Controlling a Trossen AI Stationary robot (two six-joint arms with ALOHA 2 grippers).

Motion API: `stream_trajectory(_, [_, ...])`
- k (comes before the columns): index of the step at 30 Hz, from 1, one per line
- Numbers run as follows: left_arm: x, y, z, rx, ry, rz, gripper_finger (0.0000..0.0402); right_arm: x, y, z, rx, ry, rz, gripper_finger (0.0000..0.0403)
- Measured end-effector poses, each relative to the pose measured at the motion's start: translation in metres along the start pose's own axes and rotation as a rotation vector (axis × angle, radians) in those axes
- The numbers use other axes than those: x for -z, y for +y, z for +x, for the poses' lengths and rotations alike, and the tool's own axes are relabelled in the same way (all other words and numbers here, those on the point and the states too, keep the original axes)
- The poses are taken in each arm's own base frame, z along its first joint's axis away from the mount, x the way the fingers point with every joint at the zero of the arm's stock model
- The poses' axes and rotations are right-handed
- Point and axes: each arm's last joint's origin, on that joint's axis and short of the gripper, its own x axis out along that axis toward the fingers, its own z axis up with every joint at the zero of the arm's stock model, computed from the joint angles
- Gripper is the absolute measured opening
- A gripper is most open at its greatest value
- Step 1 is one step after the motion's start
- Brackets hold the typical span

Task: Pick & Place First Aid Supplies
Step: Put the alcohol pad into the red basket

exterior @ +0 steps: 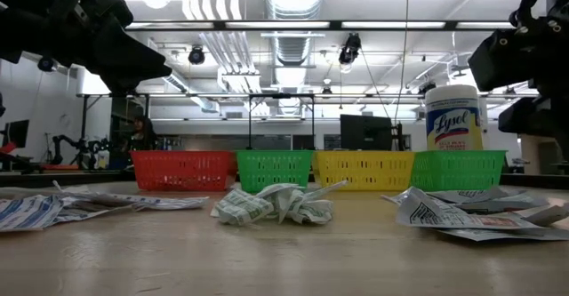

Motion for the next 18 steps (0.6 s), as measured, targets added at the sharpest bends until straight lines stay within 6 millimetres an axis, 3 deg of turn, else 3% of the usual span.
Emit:
stream_trajectory(10, [0.0, 0.0, 0.0, 0.0, 0.0, 0.0, 0.0124, 0.0, -0.0001, 0.0, 0.002, -0.003, -0.005, 0.0011])
stream_trajectory(18, [0.0, 0.0, 0.0, -0.001, 0.0, 0.0, 0.0124, -0.0002, 0.0, -0.0049, -0.008, -0.02, -0.012, 0.0008])
